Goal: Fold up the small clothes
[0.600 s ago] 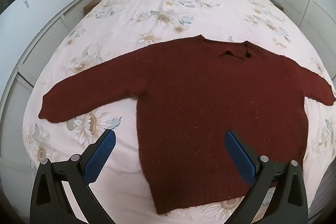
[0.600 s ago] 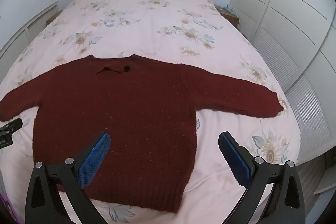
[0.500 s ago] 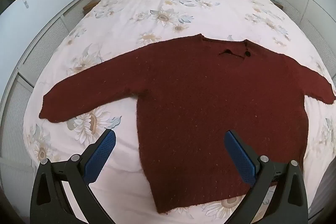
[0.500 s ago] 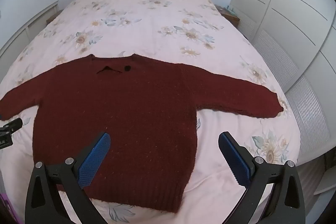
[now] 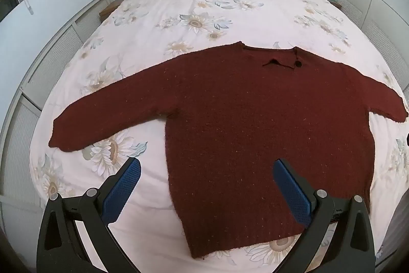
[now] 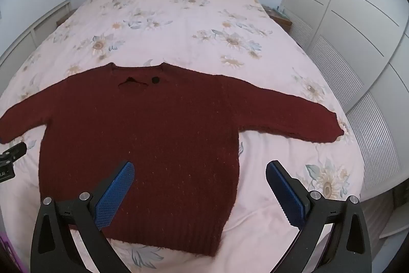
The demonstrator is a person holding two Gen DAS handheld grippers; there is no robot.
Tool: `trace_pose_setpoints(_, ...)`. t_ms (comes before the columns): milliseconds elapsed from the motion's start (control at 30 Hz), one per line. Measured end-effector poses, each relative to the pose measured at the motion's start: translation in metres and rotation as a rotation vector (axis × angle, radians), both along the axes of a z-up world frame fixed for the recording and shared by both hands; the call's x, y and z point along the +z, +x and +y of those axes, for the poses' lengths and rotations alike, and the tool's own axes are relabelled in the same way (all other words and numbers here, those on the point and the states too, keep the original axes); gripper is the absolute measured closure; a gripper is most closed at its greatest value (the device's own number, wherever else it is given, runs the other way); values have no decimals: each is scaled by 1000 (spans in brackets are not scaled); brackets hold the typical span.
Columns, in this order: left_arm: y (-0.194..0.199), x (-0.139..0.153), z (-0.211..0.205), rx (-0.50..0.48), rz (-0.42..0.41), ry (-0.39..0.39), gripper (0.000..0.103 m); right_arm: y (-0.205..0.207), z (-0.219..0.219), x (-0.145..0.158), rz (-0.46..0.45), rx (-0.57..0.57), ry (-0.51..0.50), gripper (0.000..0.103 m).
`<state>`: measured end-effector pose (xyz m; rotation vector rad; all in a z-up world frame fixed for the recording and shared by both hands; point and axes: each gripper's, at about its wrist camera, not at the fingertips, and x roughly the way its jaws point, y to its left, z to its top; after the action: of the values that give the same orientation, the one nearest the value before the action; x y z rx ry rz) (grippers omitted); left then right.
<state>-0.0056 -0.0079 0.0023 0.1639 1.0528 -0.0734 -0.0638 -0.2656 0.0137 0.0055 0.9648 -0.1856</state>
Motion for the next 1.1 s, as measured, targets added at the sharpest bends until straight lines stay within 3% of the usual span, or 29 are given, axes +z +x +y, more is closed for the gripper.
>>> trace_pose_setpoints(1100,0,-1,7,-4,-4,21,1,3,3,-2,24,6,-18,0)
